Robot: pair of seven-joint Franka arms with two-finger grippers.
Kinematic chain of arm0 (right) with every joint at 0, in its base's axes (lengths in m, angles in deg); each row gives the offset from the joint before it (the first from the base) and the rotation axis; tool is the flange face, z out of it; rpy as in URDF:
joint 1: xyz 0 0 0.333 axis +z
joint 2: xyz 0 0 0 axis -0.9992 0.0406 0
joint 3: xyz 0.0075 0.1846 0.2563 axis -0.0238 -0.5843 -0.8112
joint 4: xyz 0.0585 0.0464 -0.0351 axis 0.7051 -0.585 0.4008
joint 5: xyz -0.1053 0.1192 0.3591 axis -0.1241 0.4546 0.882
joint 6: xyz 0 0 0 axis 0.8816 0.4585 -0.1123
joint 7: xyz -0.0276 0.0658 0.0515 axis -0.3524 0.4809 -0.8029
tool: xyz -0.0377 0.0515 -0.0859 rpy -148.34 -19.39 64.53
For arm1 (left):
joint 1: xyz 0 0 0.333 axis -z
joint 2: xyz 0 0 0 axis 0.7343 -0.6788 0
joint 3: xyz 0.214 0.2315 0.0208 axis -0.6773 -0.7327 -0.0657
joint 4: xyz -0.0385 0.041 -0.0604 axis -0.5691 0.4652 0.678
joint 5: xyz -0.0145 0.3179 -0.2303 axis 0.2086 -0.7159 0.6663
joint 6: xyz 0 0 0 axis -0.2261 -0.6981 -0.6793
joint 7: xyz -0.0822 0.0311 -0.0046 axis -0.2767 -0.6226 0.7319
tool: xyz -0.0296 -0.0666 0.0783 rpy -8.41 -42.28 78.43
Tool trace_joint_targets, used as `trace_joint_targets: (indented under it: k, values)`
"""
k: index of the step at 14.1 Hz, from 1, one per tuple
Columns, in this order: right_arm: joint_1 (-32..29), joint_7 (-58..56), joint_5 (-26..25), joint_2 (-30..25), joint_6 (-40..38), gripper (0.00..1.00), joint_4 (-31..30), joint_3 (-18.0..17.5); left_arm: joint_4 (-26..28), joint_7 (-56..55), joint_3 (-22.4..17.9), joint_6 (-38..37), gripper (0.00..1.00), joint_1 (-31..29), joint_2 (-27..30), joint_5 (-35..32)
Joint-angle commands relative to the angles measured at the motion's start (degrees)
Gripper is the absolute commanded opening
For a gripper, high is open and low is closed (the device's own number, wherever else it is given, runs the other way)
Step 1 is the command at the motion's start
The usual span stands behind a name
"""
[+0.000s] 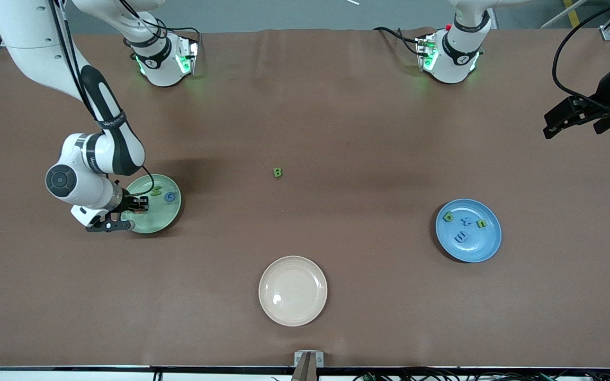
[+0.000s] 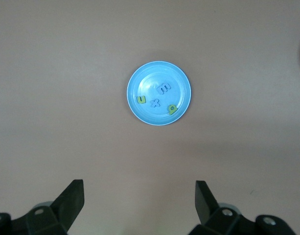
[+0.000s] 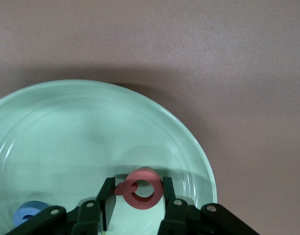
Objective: Sort upper and lower case letters into plates
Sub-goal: 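Place the red a on the green plate while the left gripper withdraws, then reach the right gripper to the green B and grasp it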
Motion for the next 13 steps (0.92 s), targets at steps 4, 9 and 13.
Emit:
trace_joint_targets:
  k: [4,9,13]
  values:
    - [0.14,4.43,1.84,-4.22,-7.66,1.00,1.29,-2.26,1.20,0.67,-0.47,1.07,1.00,0.23,0.18,1.02]
    - [10.84,20.07,4.93,-7.66,-11.03,1.00,2.17,-4.29,1.11,0.67,-0.47,2.38,1.00,0.14,0.00,1.02]
    - [22.70,31.06,4.93,-7.05,-5.60,1.00,2.09,-4.20,1.03,0.67,-0.56,2.38,1.00,-0.30,0.35,1.02]
